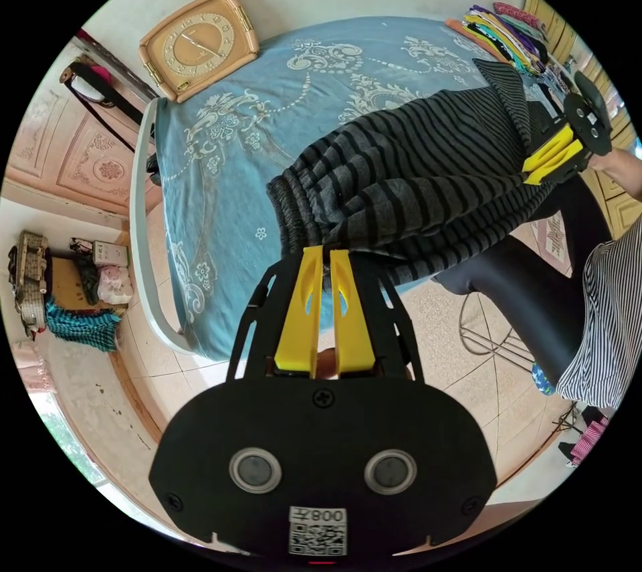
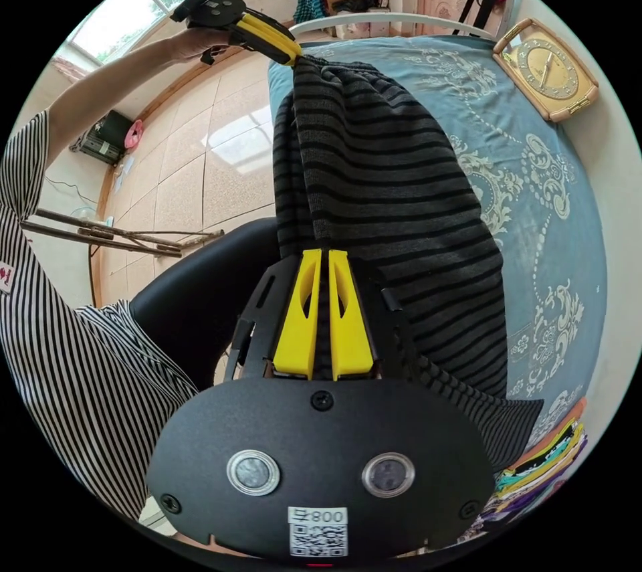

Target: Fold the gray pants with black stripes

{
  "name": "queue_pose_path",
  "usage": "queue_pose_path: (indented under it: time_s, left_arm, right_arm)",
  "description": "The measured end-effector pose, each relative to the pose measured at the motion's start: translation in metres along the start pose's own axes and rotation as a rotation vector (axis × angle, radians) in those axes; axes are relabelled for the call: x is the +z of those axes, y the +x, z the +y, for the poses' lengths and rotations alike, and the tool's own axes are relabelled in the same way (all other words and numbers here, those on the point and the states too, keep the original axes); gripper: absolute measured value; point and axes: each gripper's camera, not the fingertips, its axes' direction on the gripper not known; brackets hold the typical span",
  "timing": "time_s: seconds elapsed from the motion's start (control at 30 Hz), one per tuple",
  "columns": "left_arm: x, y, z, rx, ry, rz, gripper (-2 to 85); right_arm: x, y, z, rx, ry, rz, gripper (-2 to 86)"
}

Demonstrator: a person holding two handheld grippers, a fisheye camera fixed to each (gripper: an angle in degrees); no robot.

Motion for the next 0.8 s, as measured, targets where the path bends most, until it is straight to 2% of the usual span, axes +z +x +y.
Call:
queue_pose_path:
  time_s: [0.4,0.63,0.8]
  left_arm:
    - [0.056,0.013,0.043,-0.045,-0.031,0.025,0.6]
    - [0.068,0.024,0.064,-0.061,0.016,0.005,0.8]
    - [0.093,0.032,0.074,-0.064,-0.012,0.021,0.8]
  right_arm:
    - [0.042,-0.03,-0.002,-0.018,-0.063,-0.074,1.7]
    - [0.041,-0.039,0.008,-0.032,-0.077,-0.073,1.8]
    - [0.042,-0.04,0.016,-0.035,-0.099,-0.08,1.8]
